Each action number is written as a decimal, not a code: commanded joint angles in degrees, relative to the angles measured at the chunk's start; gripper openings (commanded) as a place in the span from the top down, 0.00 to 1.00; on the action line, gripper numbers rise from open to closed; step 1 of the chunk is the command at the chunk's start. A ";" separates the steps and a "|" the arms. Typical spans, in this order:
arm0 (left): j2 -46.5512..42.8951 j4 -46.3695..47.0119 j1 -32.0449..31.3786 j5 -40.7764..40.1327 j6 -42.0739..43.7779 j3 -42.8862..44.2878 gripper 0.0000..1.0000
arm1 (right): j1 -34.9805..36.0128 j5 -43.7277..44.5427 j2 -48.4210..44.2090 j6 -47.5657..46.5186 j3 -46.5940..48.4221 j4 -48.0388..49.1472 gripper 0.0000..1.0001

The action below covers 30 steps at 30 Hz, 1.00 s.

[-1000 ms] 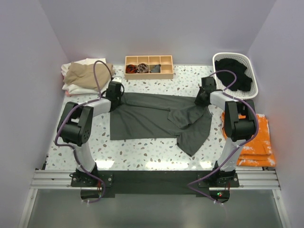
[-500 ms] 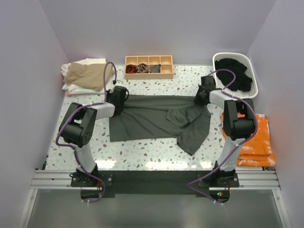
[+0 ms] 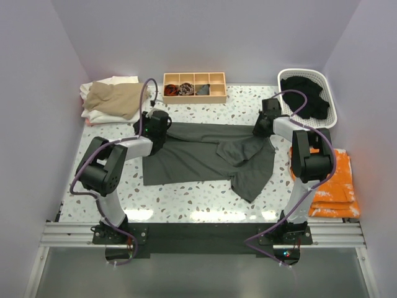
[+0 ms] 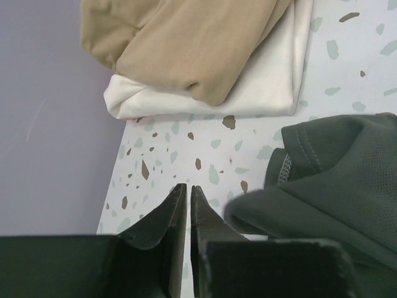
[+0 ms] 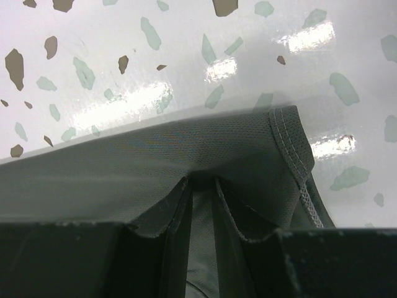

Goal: Fold and stack the t-shirts
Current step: Fold the flattened tshirt in 1/3 of the way

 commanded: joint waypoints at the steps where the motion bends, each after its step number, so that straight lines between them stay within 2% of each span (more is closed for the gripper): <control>1: -4.15 4.16 -0.98 -4.94 -0.60 -2.86 0.96 | 0.15 -0.01 3.41 0.00 0.34 -4.15 0.76; 6: -8.38 5.23 -1.07 0.50 -1.12 -3.49 0.98 | 0.15 -0.09 3.41 -0.09 0.34 -4.06 0.76; 11: -5.49 -8.91 -0.99 0.94 -8.75 4.15 0.97 | 0.24 -0.27 3.24 -0.09 0.17 -3.71 0.76; 13: -4.25 -9.01 -0.90 7.14 -9.04 4.69 0.80 | 0.15 -0.36 3.24 -0.09 0.17 -3.79 0.76; 15: -2.07 -11.80 -0.63 9.38 -10.78 7.49 0.79 | 0.15 -0.62 3.33 -0.17 0.08 -3.71 0.76; 17: -0.22 -13.66 0.33 14.99 -12.01 11.43 0.79 | 0.24 -0.80 3.24 -0.26 -0.09 -3.53 0.76; 20: 3.39 -19.63 1.82 19.92 -13.25 16.62 0.64 | 0.24 -1.06 3.15 -0.26 -0.27 -3.27 0.76; 24: 7.60 -26.92 5.34 26.25 -19.13 22.00 0.62 | 0.15 -1.32 3.15 -0.44 -0.18 -3.35 0.76; 26: 7.88 -26.59 7.44 29.85 -20.89 22.27 0.58 | 0.24 -1.50 3.33 -0.44 -0.10 -3.44 0.76; 30: 8.66 -27.81 10.70 35.40 -23.53 23.41 0.57 | 0.15 -1.68 3.33 -0.53 -0.10 -3.27 0.76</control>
